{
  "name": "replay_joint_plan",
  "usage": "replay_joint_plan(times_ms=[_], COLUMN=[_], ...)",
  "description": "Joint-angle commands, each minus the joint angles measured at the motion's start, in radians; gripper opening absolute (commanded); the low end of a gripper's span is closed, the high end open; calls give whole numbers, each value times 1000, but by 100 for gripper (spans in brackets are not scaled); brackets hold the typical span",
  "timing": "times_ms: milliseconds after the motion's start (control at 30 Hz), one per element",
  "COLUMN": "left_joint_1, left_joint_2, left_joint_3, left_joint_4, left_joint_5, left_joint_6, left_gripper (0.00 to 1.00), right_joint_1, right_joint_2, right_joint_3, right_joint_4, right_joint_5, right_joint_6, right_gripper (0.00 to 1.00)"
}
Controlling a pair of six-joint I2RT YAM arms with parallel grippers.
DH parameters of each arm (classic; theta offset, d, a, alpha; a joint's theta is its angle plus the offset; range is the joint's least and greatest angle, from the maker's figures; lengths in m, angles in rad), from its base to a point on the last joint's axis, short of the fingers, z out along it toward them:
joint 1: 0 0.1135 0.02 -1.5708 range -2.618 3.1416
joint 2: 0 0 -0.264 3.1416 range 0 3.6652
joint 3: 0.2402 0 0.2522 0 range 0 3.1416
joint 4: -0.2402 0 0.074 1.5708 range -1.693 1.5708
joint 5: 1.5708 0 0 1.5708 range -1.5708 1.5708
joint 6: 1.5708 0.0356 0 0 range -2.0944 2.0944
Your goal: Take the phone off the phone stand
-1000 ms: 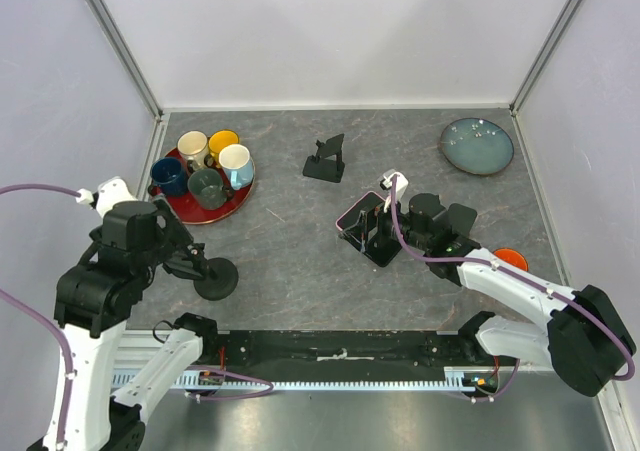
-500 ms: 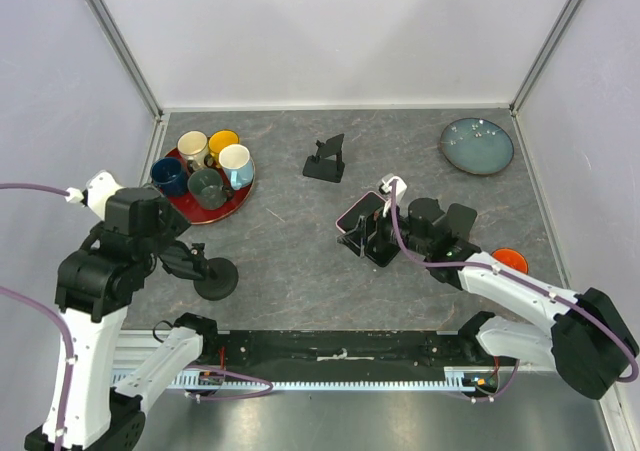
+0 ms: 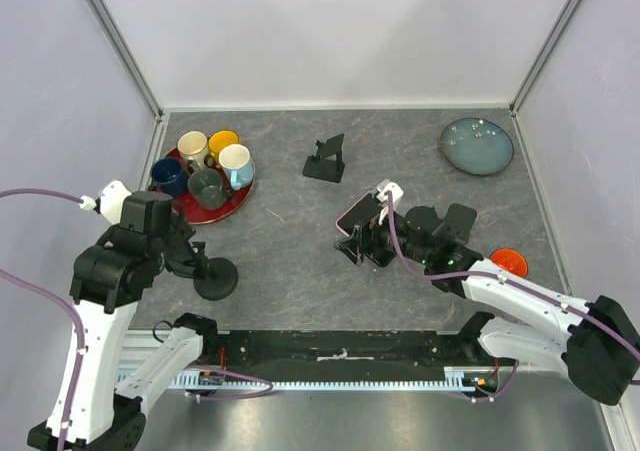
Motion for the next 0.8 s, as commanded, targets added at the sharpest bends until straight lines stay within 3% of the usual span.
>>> replay_joint_plan(times_ms=[0,167,600,767], left_joint_1=[-1,-1,-1,-1], left_joint_2=[-1,-21,-53,-39], left_joint_3=[-40,-48,43,73], left_joint_4=[-177,-173,-3,93], left_joint_5=[2,-9,97,194], left_joint_6=[-70,-77,35,127], left_gripper=[68,56,5,2], right_joint_1=[13,16,15,15], right_joint_2=[-18,-15,-13,-10], right_joint_3=[5,3,6,11], right_joint_4=[1,3,-3,-12], right_joint_5=[32,40,46,48], right_joint_6=[-23,-25,-25,-27], right_gripper=[98,98,98,98])
